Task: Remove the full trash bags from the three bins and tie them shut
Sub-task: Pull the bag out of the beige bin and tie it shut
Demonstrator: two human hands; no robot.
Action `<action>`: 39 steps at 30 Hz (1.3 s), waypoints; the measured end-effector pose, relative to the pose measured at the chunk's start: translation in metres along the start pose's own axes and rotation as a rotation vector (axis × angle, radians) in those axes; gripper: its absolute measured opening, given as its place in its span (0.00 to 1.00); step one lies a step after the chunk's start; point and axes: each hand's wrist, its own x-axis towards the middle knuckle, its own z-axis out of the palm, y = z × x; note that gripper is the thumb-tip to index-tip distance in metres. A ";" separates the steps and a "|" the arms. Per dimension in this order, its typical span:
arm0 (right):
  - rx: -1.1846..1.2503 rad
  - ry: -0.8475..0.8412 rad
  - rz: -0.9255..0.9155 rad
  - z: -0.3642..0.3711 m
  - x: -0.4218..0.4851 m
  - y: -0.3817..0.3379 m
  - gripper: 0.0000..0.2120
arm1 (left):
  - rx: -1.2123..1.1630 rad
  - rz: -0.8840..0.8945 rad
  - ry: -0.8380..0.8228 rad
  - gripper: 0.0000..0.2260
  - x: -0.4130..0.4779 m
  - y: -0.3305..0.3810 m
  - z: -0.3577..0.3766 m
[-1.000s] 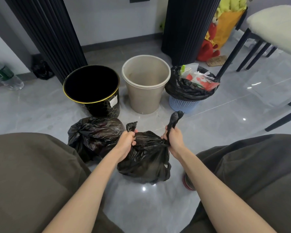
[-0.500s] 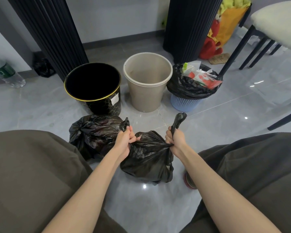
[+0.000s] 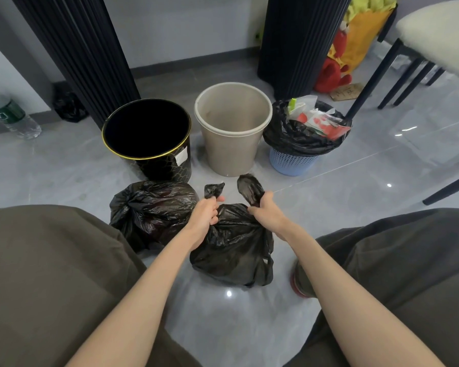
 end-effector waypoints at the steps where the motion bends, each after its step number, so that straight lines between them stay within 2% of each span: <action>1: -0.109 0.020 -0.034 0.001 0.001 0.001 0.09 | 0.043 0.037 -0.026 0.14 -0.003 -0.001 0.000; 3: -0.307 0.064 -0.075 0.002 0.004 0.004 0.10 | 0.128 0.103 -0.070 0.14 -0.006 -0.003 0.002; 6: -0.377 0.084 -0.100 0.004 0.004 0.005 0.11 | 0.280 0.177 -0.098 0.14 -0.006 -0.004 0.006; 11: 0.057 0.109 -0.039 0.009 0.004 0.004 0.15 | 0.451 0.287 -0.160 0.14 -0.014 -0.006 0.014; 14: 0.190 0.027 0.044 0.007 0.006 -0.003 0.12 | 0.493 0.330 -0.158 0.13 -0.013 -0.010 0.012; 16: 0.273 -0.022 0.090 0.006 0.008 -0.005 0.06 | 0.529 0.353 -0.139 0.13 -0.013 -0.011 0.011; 17: 0.301 -0.041 0.109 0.005 0.006 -0.006 0.07 | 0.550 0.369 -0.125 0.12 -0.013 -0.011 0.010; 20: 0.316 -0.162 0.109 0.001 0.005 0.001 0.27 | 0.602 0.425 -0.072 0.10 -0.017 -0.008 0.010; 22: 0.319 -0.293 0.059 -0.001 0.009 0.007 0.35 | 0.602 0.448 -0.063 0.10 -0.017 -0.006 0.010; 25: 0.290 -0.383 -0.020 0.000 0.009 0.007 0.26 | 0.665 0.500 -0.090 0.10 -0.016 -0.008 0.008; 27: 0.251 -0.343 -0.068 0.002 0.004 0.004 0.21 | 0.738 0.522 -0.075 0.10 -0.014 -0.011 0.008; 31: 0.149 -0.272 -0.155 0.008 -0.004 -0.001 0.20 | 0.832 0.546 -0.066 0.11 -0.013 -0.011 0.008; 35: 0.098 -0.254 -0.159 0.008 -0.004 -0.001 0.16 | 0.839 0.513 -0.048 0.12 -0.014 -0.007 0.010; 39: 0.098 -0.204 -0.158 0.009 0.000 0.001 0.20 | 0.815 0.509 -0.052 0.12 -0.014 -0.005 0.012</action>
